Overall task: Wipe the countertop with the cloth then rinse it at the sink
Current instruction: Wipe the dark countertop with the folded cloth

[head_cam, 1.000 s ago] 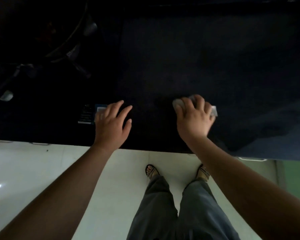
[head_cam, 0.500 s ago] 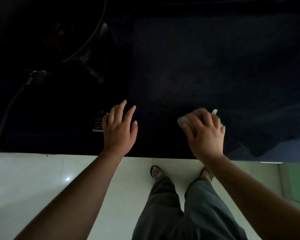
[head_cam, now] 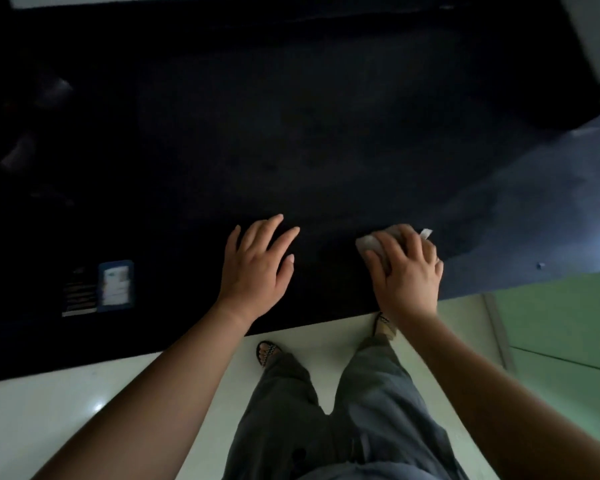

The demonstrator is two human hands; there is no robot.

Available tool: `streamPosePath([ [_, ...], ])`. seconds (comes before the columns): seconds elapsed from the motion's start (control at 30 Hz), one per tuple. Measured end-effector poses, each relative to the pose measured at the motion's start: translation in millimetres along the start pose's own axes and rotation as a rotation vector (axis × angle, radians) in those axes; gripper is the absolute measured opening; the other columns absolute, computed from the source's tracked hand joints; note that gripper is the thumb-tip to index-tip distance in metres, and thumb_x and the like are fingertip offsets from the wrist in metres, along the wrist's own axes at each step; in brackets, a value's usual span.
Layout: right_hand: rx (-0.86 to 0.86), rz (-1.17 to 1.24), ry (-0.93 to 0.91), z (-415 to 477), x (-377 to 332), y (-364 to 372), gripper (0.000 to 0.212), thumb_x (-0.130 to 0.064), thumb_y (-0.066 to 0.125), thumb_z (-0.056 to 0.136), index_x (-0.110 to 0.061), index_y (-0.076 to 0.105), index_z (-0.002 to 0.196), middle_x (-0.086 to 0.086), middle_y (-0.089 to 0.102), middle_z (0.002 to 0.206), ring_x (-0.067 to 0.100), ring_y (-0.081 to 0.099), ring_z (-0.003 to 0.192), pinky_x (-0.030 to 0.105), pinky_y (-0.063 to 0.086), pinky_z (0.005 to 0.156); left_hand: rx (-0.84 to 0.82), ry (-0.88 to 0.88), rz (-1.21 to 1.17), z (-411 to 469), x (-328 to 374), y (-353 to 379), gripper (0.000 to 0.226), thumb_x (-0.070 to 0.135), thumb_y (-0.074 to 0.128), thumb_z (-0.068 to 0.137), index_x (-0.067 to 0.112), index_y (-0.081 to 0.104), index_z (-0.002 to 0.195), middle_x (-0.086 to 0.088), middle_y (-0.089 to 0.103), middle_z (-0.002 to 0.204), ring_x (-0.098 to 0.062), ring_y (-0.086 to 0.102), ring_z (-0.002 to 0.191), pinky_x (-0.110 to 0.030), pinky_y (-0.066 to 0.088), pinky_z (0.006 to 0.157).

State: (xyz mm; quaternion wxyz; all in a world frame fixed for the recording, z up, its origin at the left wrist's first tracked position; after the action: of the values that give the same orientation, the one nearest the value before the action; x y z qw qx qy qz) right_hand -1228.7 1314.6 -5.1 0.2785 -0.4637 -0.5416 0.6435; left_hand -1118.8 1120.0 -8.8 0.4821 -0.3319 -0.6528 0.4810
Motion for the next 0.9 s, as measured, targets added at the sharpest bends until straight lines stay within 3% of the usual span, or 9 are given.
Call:
streamPosePath([
  [0.13, 0.046, 0.049, 0.22, 78.0, 69.4, -24.7, 0.036, -0.051, 0.038, 0.092, -0.033, 0.051, 0.12, 0.001, 0.039, 0.137, 0.031, 0.031, 0.123, 0.05, 0.026, 0.098, -0.01, 0.056, 0.012, 53.1, 68.9, 20.3, 0.043, 0.032, 0.048, 0.091, 0.024, 0.051, 0.133, -0.005, 0.045, 0.144, -0.028, 0.044, 0.128, -0.055, 0.028, 0.107],
  [0.33, 0.022, 0.023, -0.037, 68.1, 121.0, -38.5, 0.035, -0.05, 0.045, 0.089, -0.03, 0.057, 0.116, 0.002, 0.049, 0.128, 0.029, 0.037, 0.114, 0.048, 0.036, 0.086, -0.006, 0.04, -0.024, 125.0, 173.2, 52.4, 0.044, 0.033, 0.047, 0.09, 0.027, 0.049, 0.134, -0.004, 0.043, 0.146, -0.027, 0.041, 0.13, -0.055, 0.027, 0.107],
  [0.5, 0.06, 0.033, 0.084, 100.0, 208.3, -64.8, 0.036, -0.048, 0.047, 0.089, -0.028, 0.058, 0.117, 0.005, 0.048, 0.131, 0.033, 0.036, 0.116, 0.05, 0.034, 0.089, 0.037, -0.027, 0.026, 141.5, 205.7, 71.4, 0.044, 0.036, 0.044, 0.09, 0.034, 0.047, 0.134, -0.002, 0.042, 0.145, -0.026, 0.038, 0.131, -0.059, 0.022, 0.107],
  [0.63, 0.073, 0.097, 0.168, 164.3, 204.1, -67.1, 0.033, -0.045, 0.046, 0.09, -0.028, 0.057, 0.116, 0.003, 0.045, 0.134, 0.032, 0.037, 0.117, 0.048, 0.03, 0.09, 0.028, -0.041, 0.053, 139.8, 205.6, 71.8, 0.045, 0.037, 0.04, 0.09, 0.036, 0.044, 0.136, 0.0, 0.039, 0.147, -0.025, 0.036, 0.132, -0.058, 0.021, 0.109],
  [0.83, -0.061, 0.097, -0.226, 119.0, 203.6, -68.9, 0.034, -0.047, 0.048, 0.09, -0.028, 0.058, 0.117, 0.004, 0.05, 0.13, 0.031, 0.039, 0.116, 0.048, 0.037, 0.083, 0.019, -0.063, 0.087, 141.0, 210.2, 68.8, 0.046, 0.036, 0.042, 0.09, 0.033, 0.047, 0.135, -0.001, 0.041, 0.146, -0.027, 0.039, 0.131, -0.06, 0.024, 0.108],
  [0.9, -0.046, 0.087, -0.182, 112.7, 232.9, -75.2, 0.034, -0.048, 0.05, 0.089, -0.029, 0.058, 0.116, 0.004, 0.05, 0.13, 0.03, 0.037, 0.115, 0.049, 0.037, 0.084, 0.024, -0.056, 0.084, 141.1, 210.9, 68.6, 0.046, 0.035, 0.042, 0.089, 0.031, 0.047, 0.135, -0.003, 0.042, 0.145, -0.029, 0.04, 0.129, -0.06, 0.025, 0.107],
])
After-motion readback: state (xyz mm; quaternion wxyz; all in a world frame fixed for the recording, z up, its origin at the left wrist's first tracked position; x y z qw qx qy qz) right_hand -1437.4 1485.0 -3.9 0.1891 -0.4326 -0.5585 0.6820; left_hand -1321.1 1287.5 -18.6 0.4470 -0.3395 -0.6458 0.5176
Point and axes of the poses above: each hand's wrist, its own z-axis towards the middle knuckle, its own y-axis out of the palm, x = y × z, the point moved 6 cm from there along z, towards the middle knuckle
